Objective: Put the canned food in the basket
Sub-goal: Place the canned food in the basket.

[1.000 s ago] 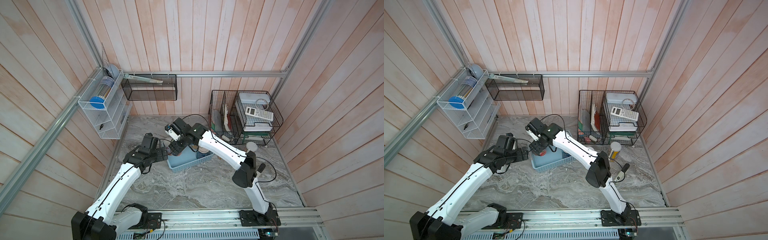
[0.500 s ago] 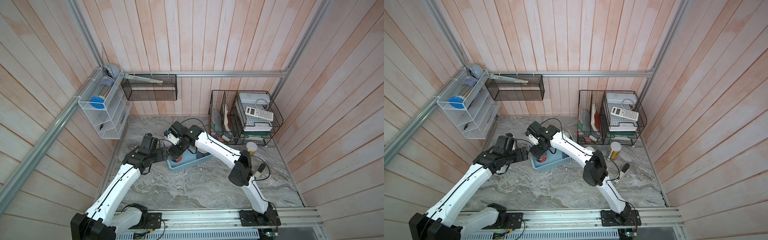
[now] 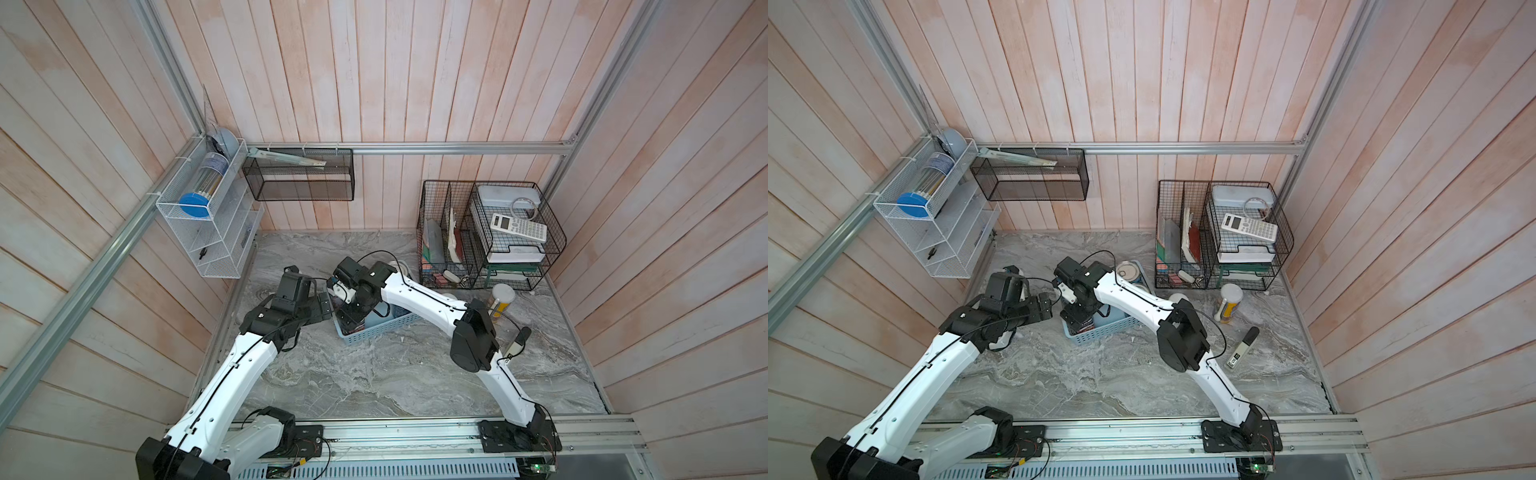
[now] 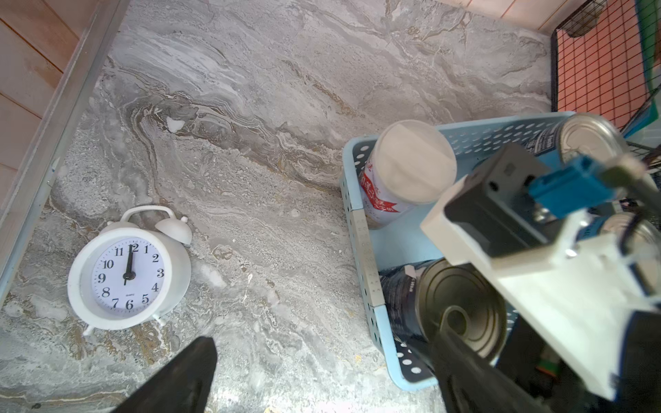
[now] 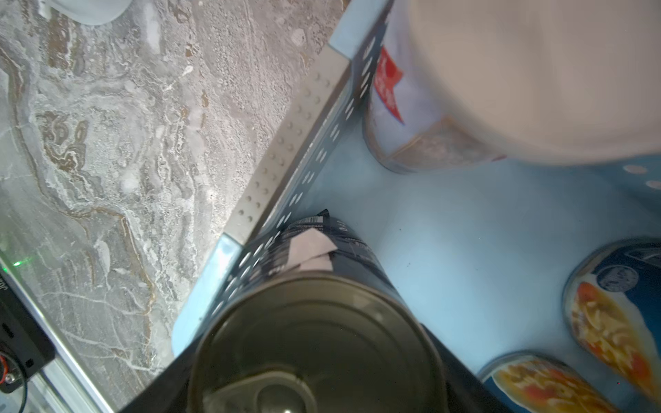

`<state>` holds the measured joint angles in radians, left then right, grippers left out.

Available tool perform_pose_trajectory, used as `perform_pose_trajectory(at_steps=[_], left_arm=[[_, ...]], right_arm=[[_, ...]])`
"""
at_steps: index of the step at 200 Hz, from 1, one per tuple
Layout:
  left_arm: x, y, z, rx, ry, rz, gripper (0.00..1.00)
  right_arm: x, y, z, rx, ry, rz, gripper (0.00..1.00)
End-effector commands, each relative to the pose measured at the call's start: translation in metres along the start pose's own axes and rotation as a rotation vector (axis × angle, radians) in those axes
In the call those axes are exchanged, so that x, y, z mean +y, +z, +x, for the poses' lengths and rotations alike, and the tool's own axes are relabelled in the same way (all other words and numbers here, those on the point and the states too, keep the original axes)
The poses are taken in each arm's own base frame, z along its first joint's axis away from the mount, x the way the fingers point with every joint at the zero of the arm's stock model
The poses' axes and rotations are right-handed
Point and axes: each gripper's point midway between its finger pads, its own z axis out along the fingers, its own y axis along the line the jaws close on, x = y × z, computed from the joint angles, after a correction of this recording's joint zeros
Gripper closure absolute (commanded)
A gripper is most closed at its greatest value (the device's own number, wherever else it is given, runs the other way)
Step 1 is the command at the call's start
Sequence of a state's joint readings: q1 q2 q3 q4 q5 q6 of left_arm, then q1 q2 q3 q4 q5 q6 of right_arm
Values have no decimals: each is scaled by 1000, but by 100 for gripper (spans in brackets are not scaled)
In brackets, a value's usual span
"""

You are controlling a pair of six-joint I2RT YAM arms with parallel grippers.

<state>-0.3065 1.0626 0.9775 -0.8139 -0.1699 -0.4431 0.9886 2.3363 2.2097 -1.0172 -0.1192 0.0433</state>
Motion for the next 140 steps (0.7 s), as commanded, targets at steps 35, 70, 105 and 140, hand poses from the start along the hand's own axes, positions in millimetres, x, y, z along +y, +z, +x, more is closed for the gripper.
perform_pose_trajectory(at_steps=[35,70,105,140], left_arm=[[5,1,-1,-19,-18,-14,0],[3,0,-1,-24,-13,0,0],[0,2,0,-22,-7,19,0],[-3,4,2,-15,-6,35,0]], right_arm=[[9,-61,-22,-176,32,-54,10],[-15,-131,-8,-278,100,41,8],[-94,-189,51,-368,342,347,7],[-161,-195,129,-414,581,418,7]])
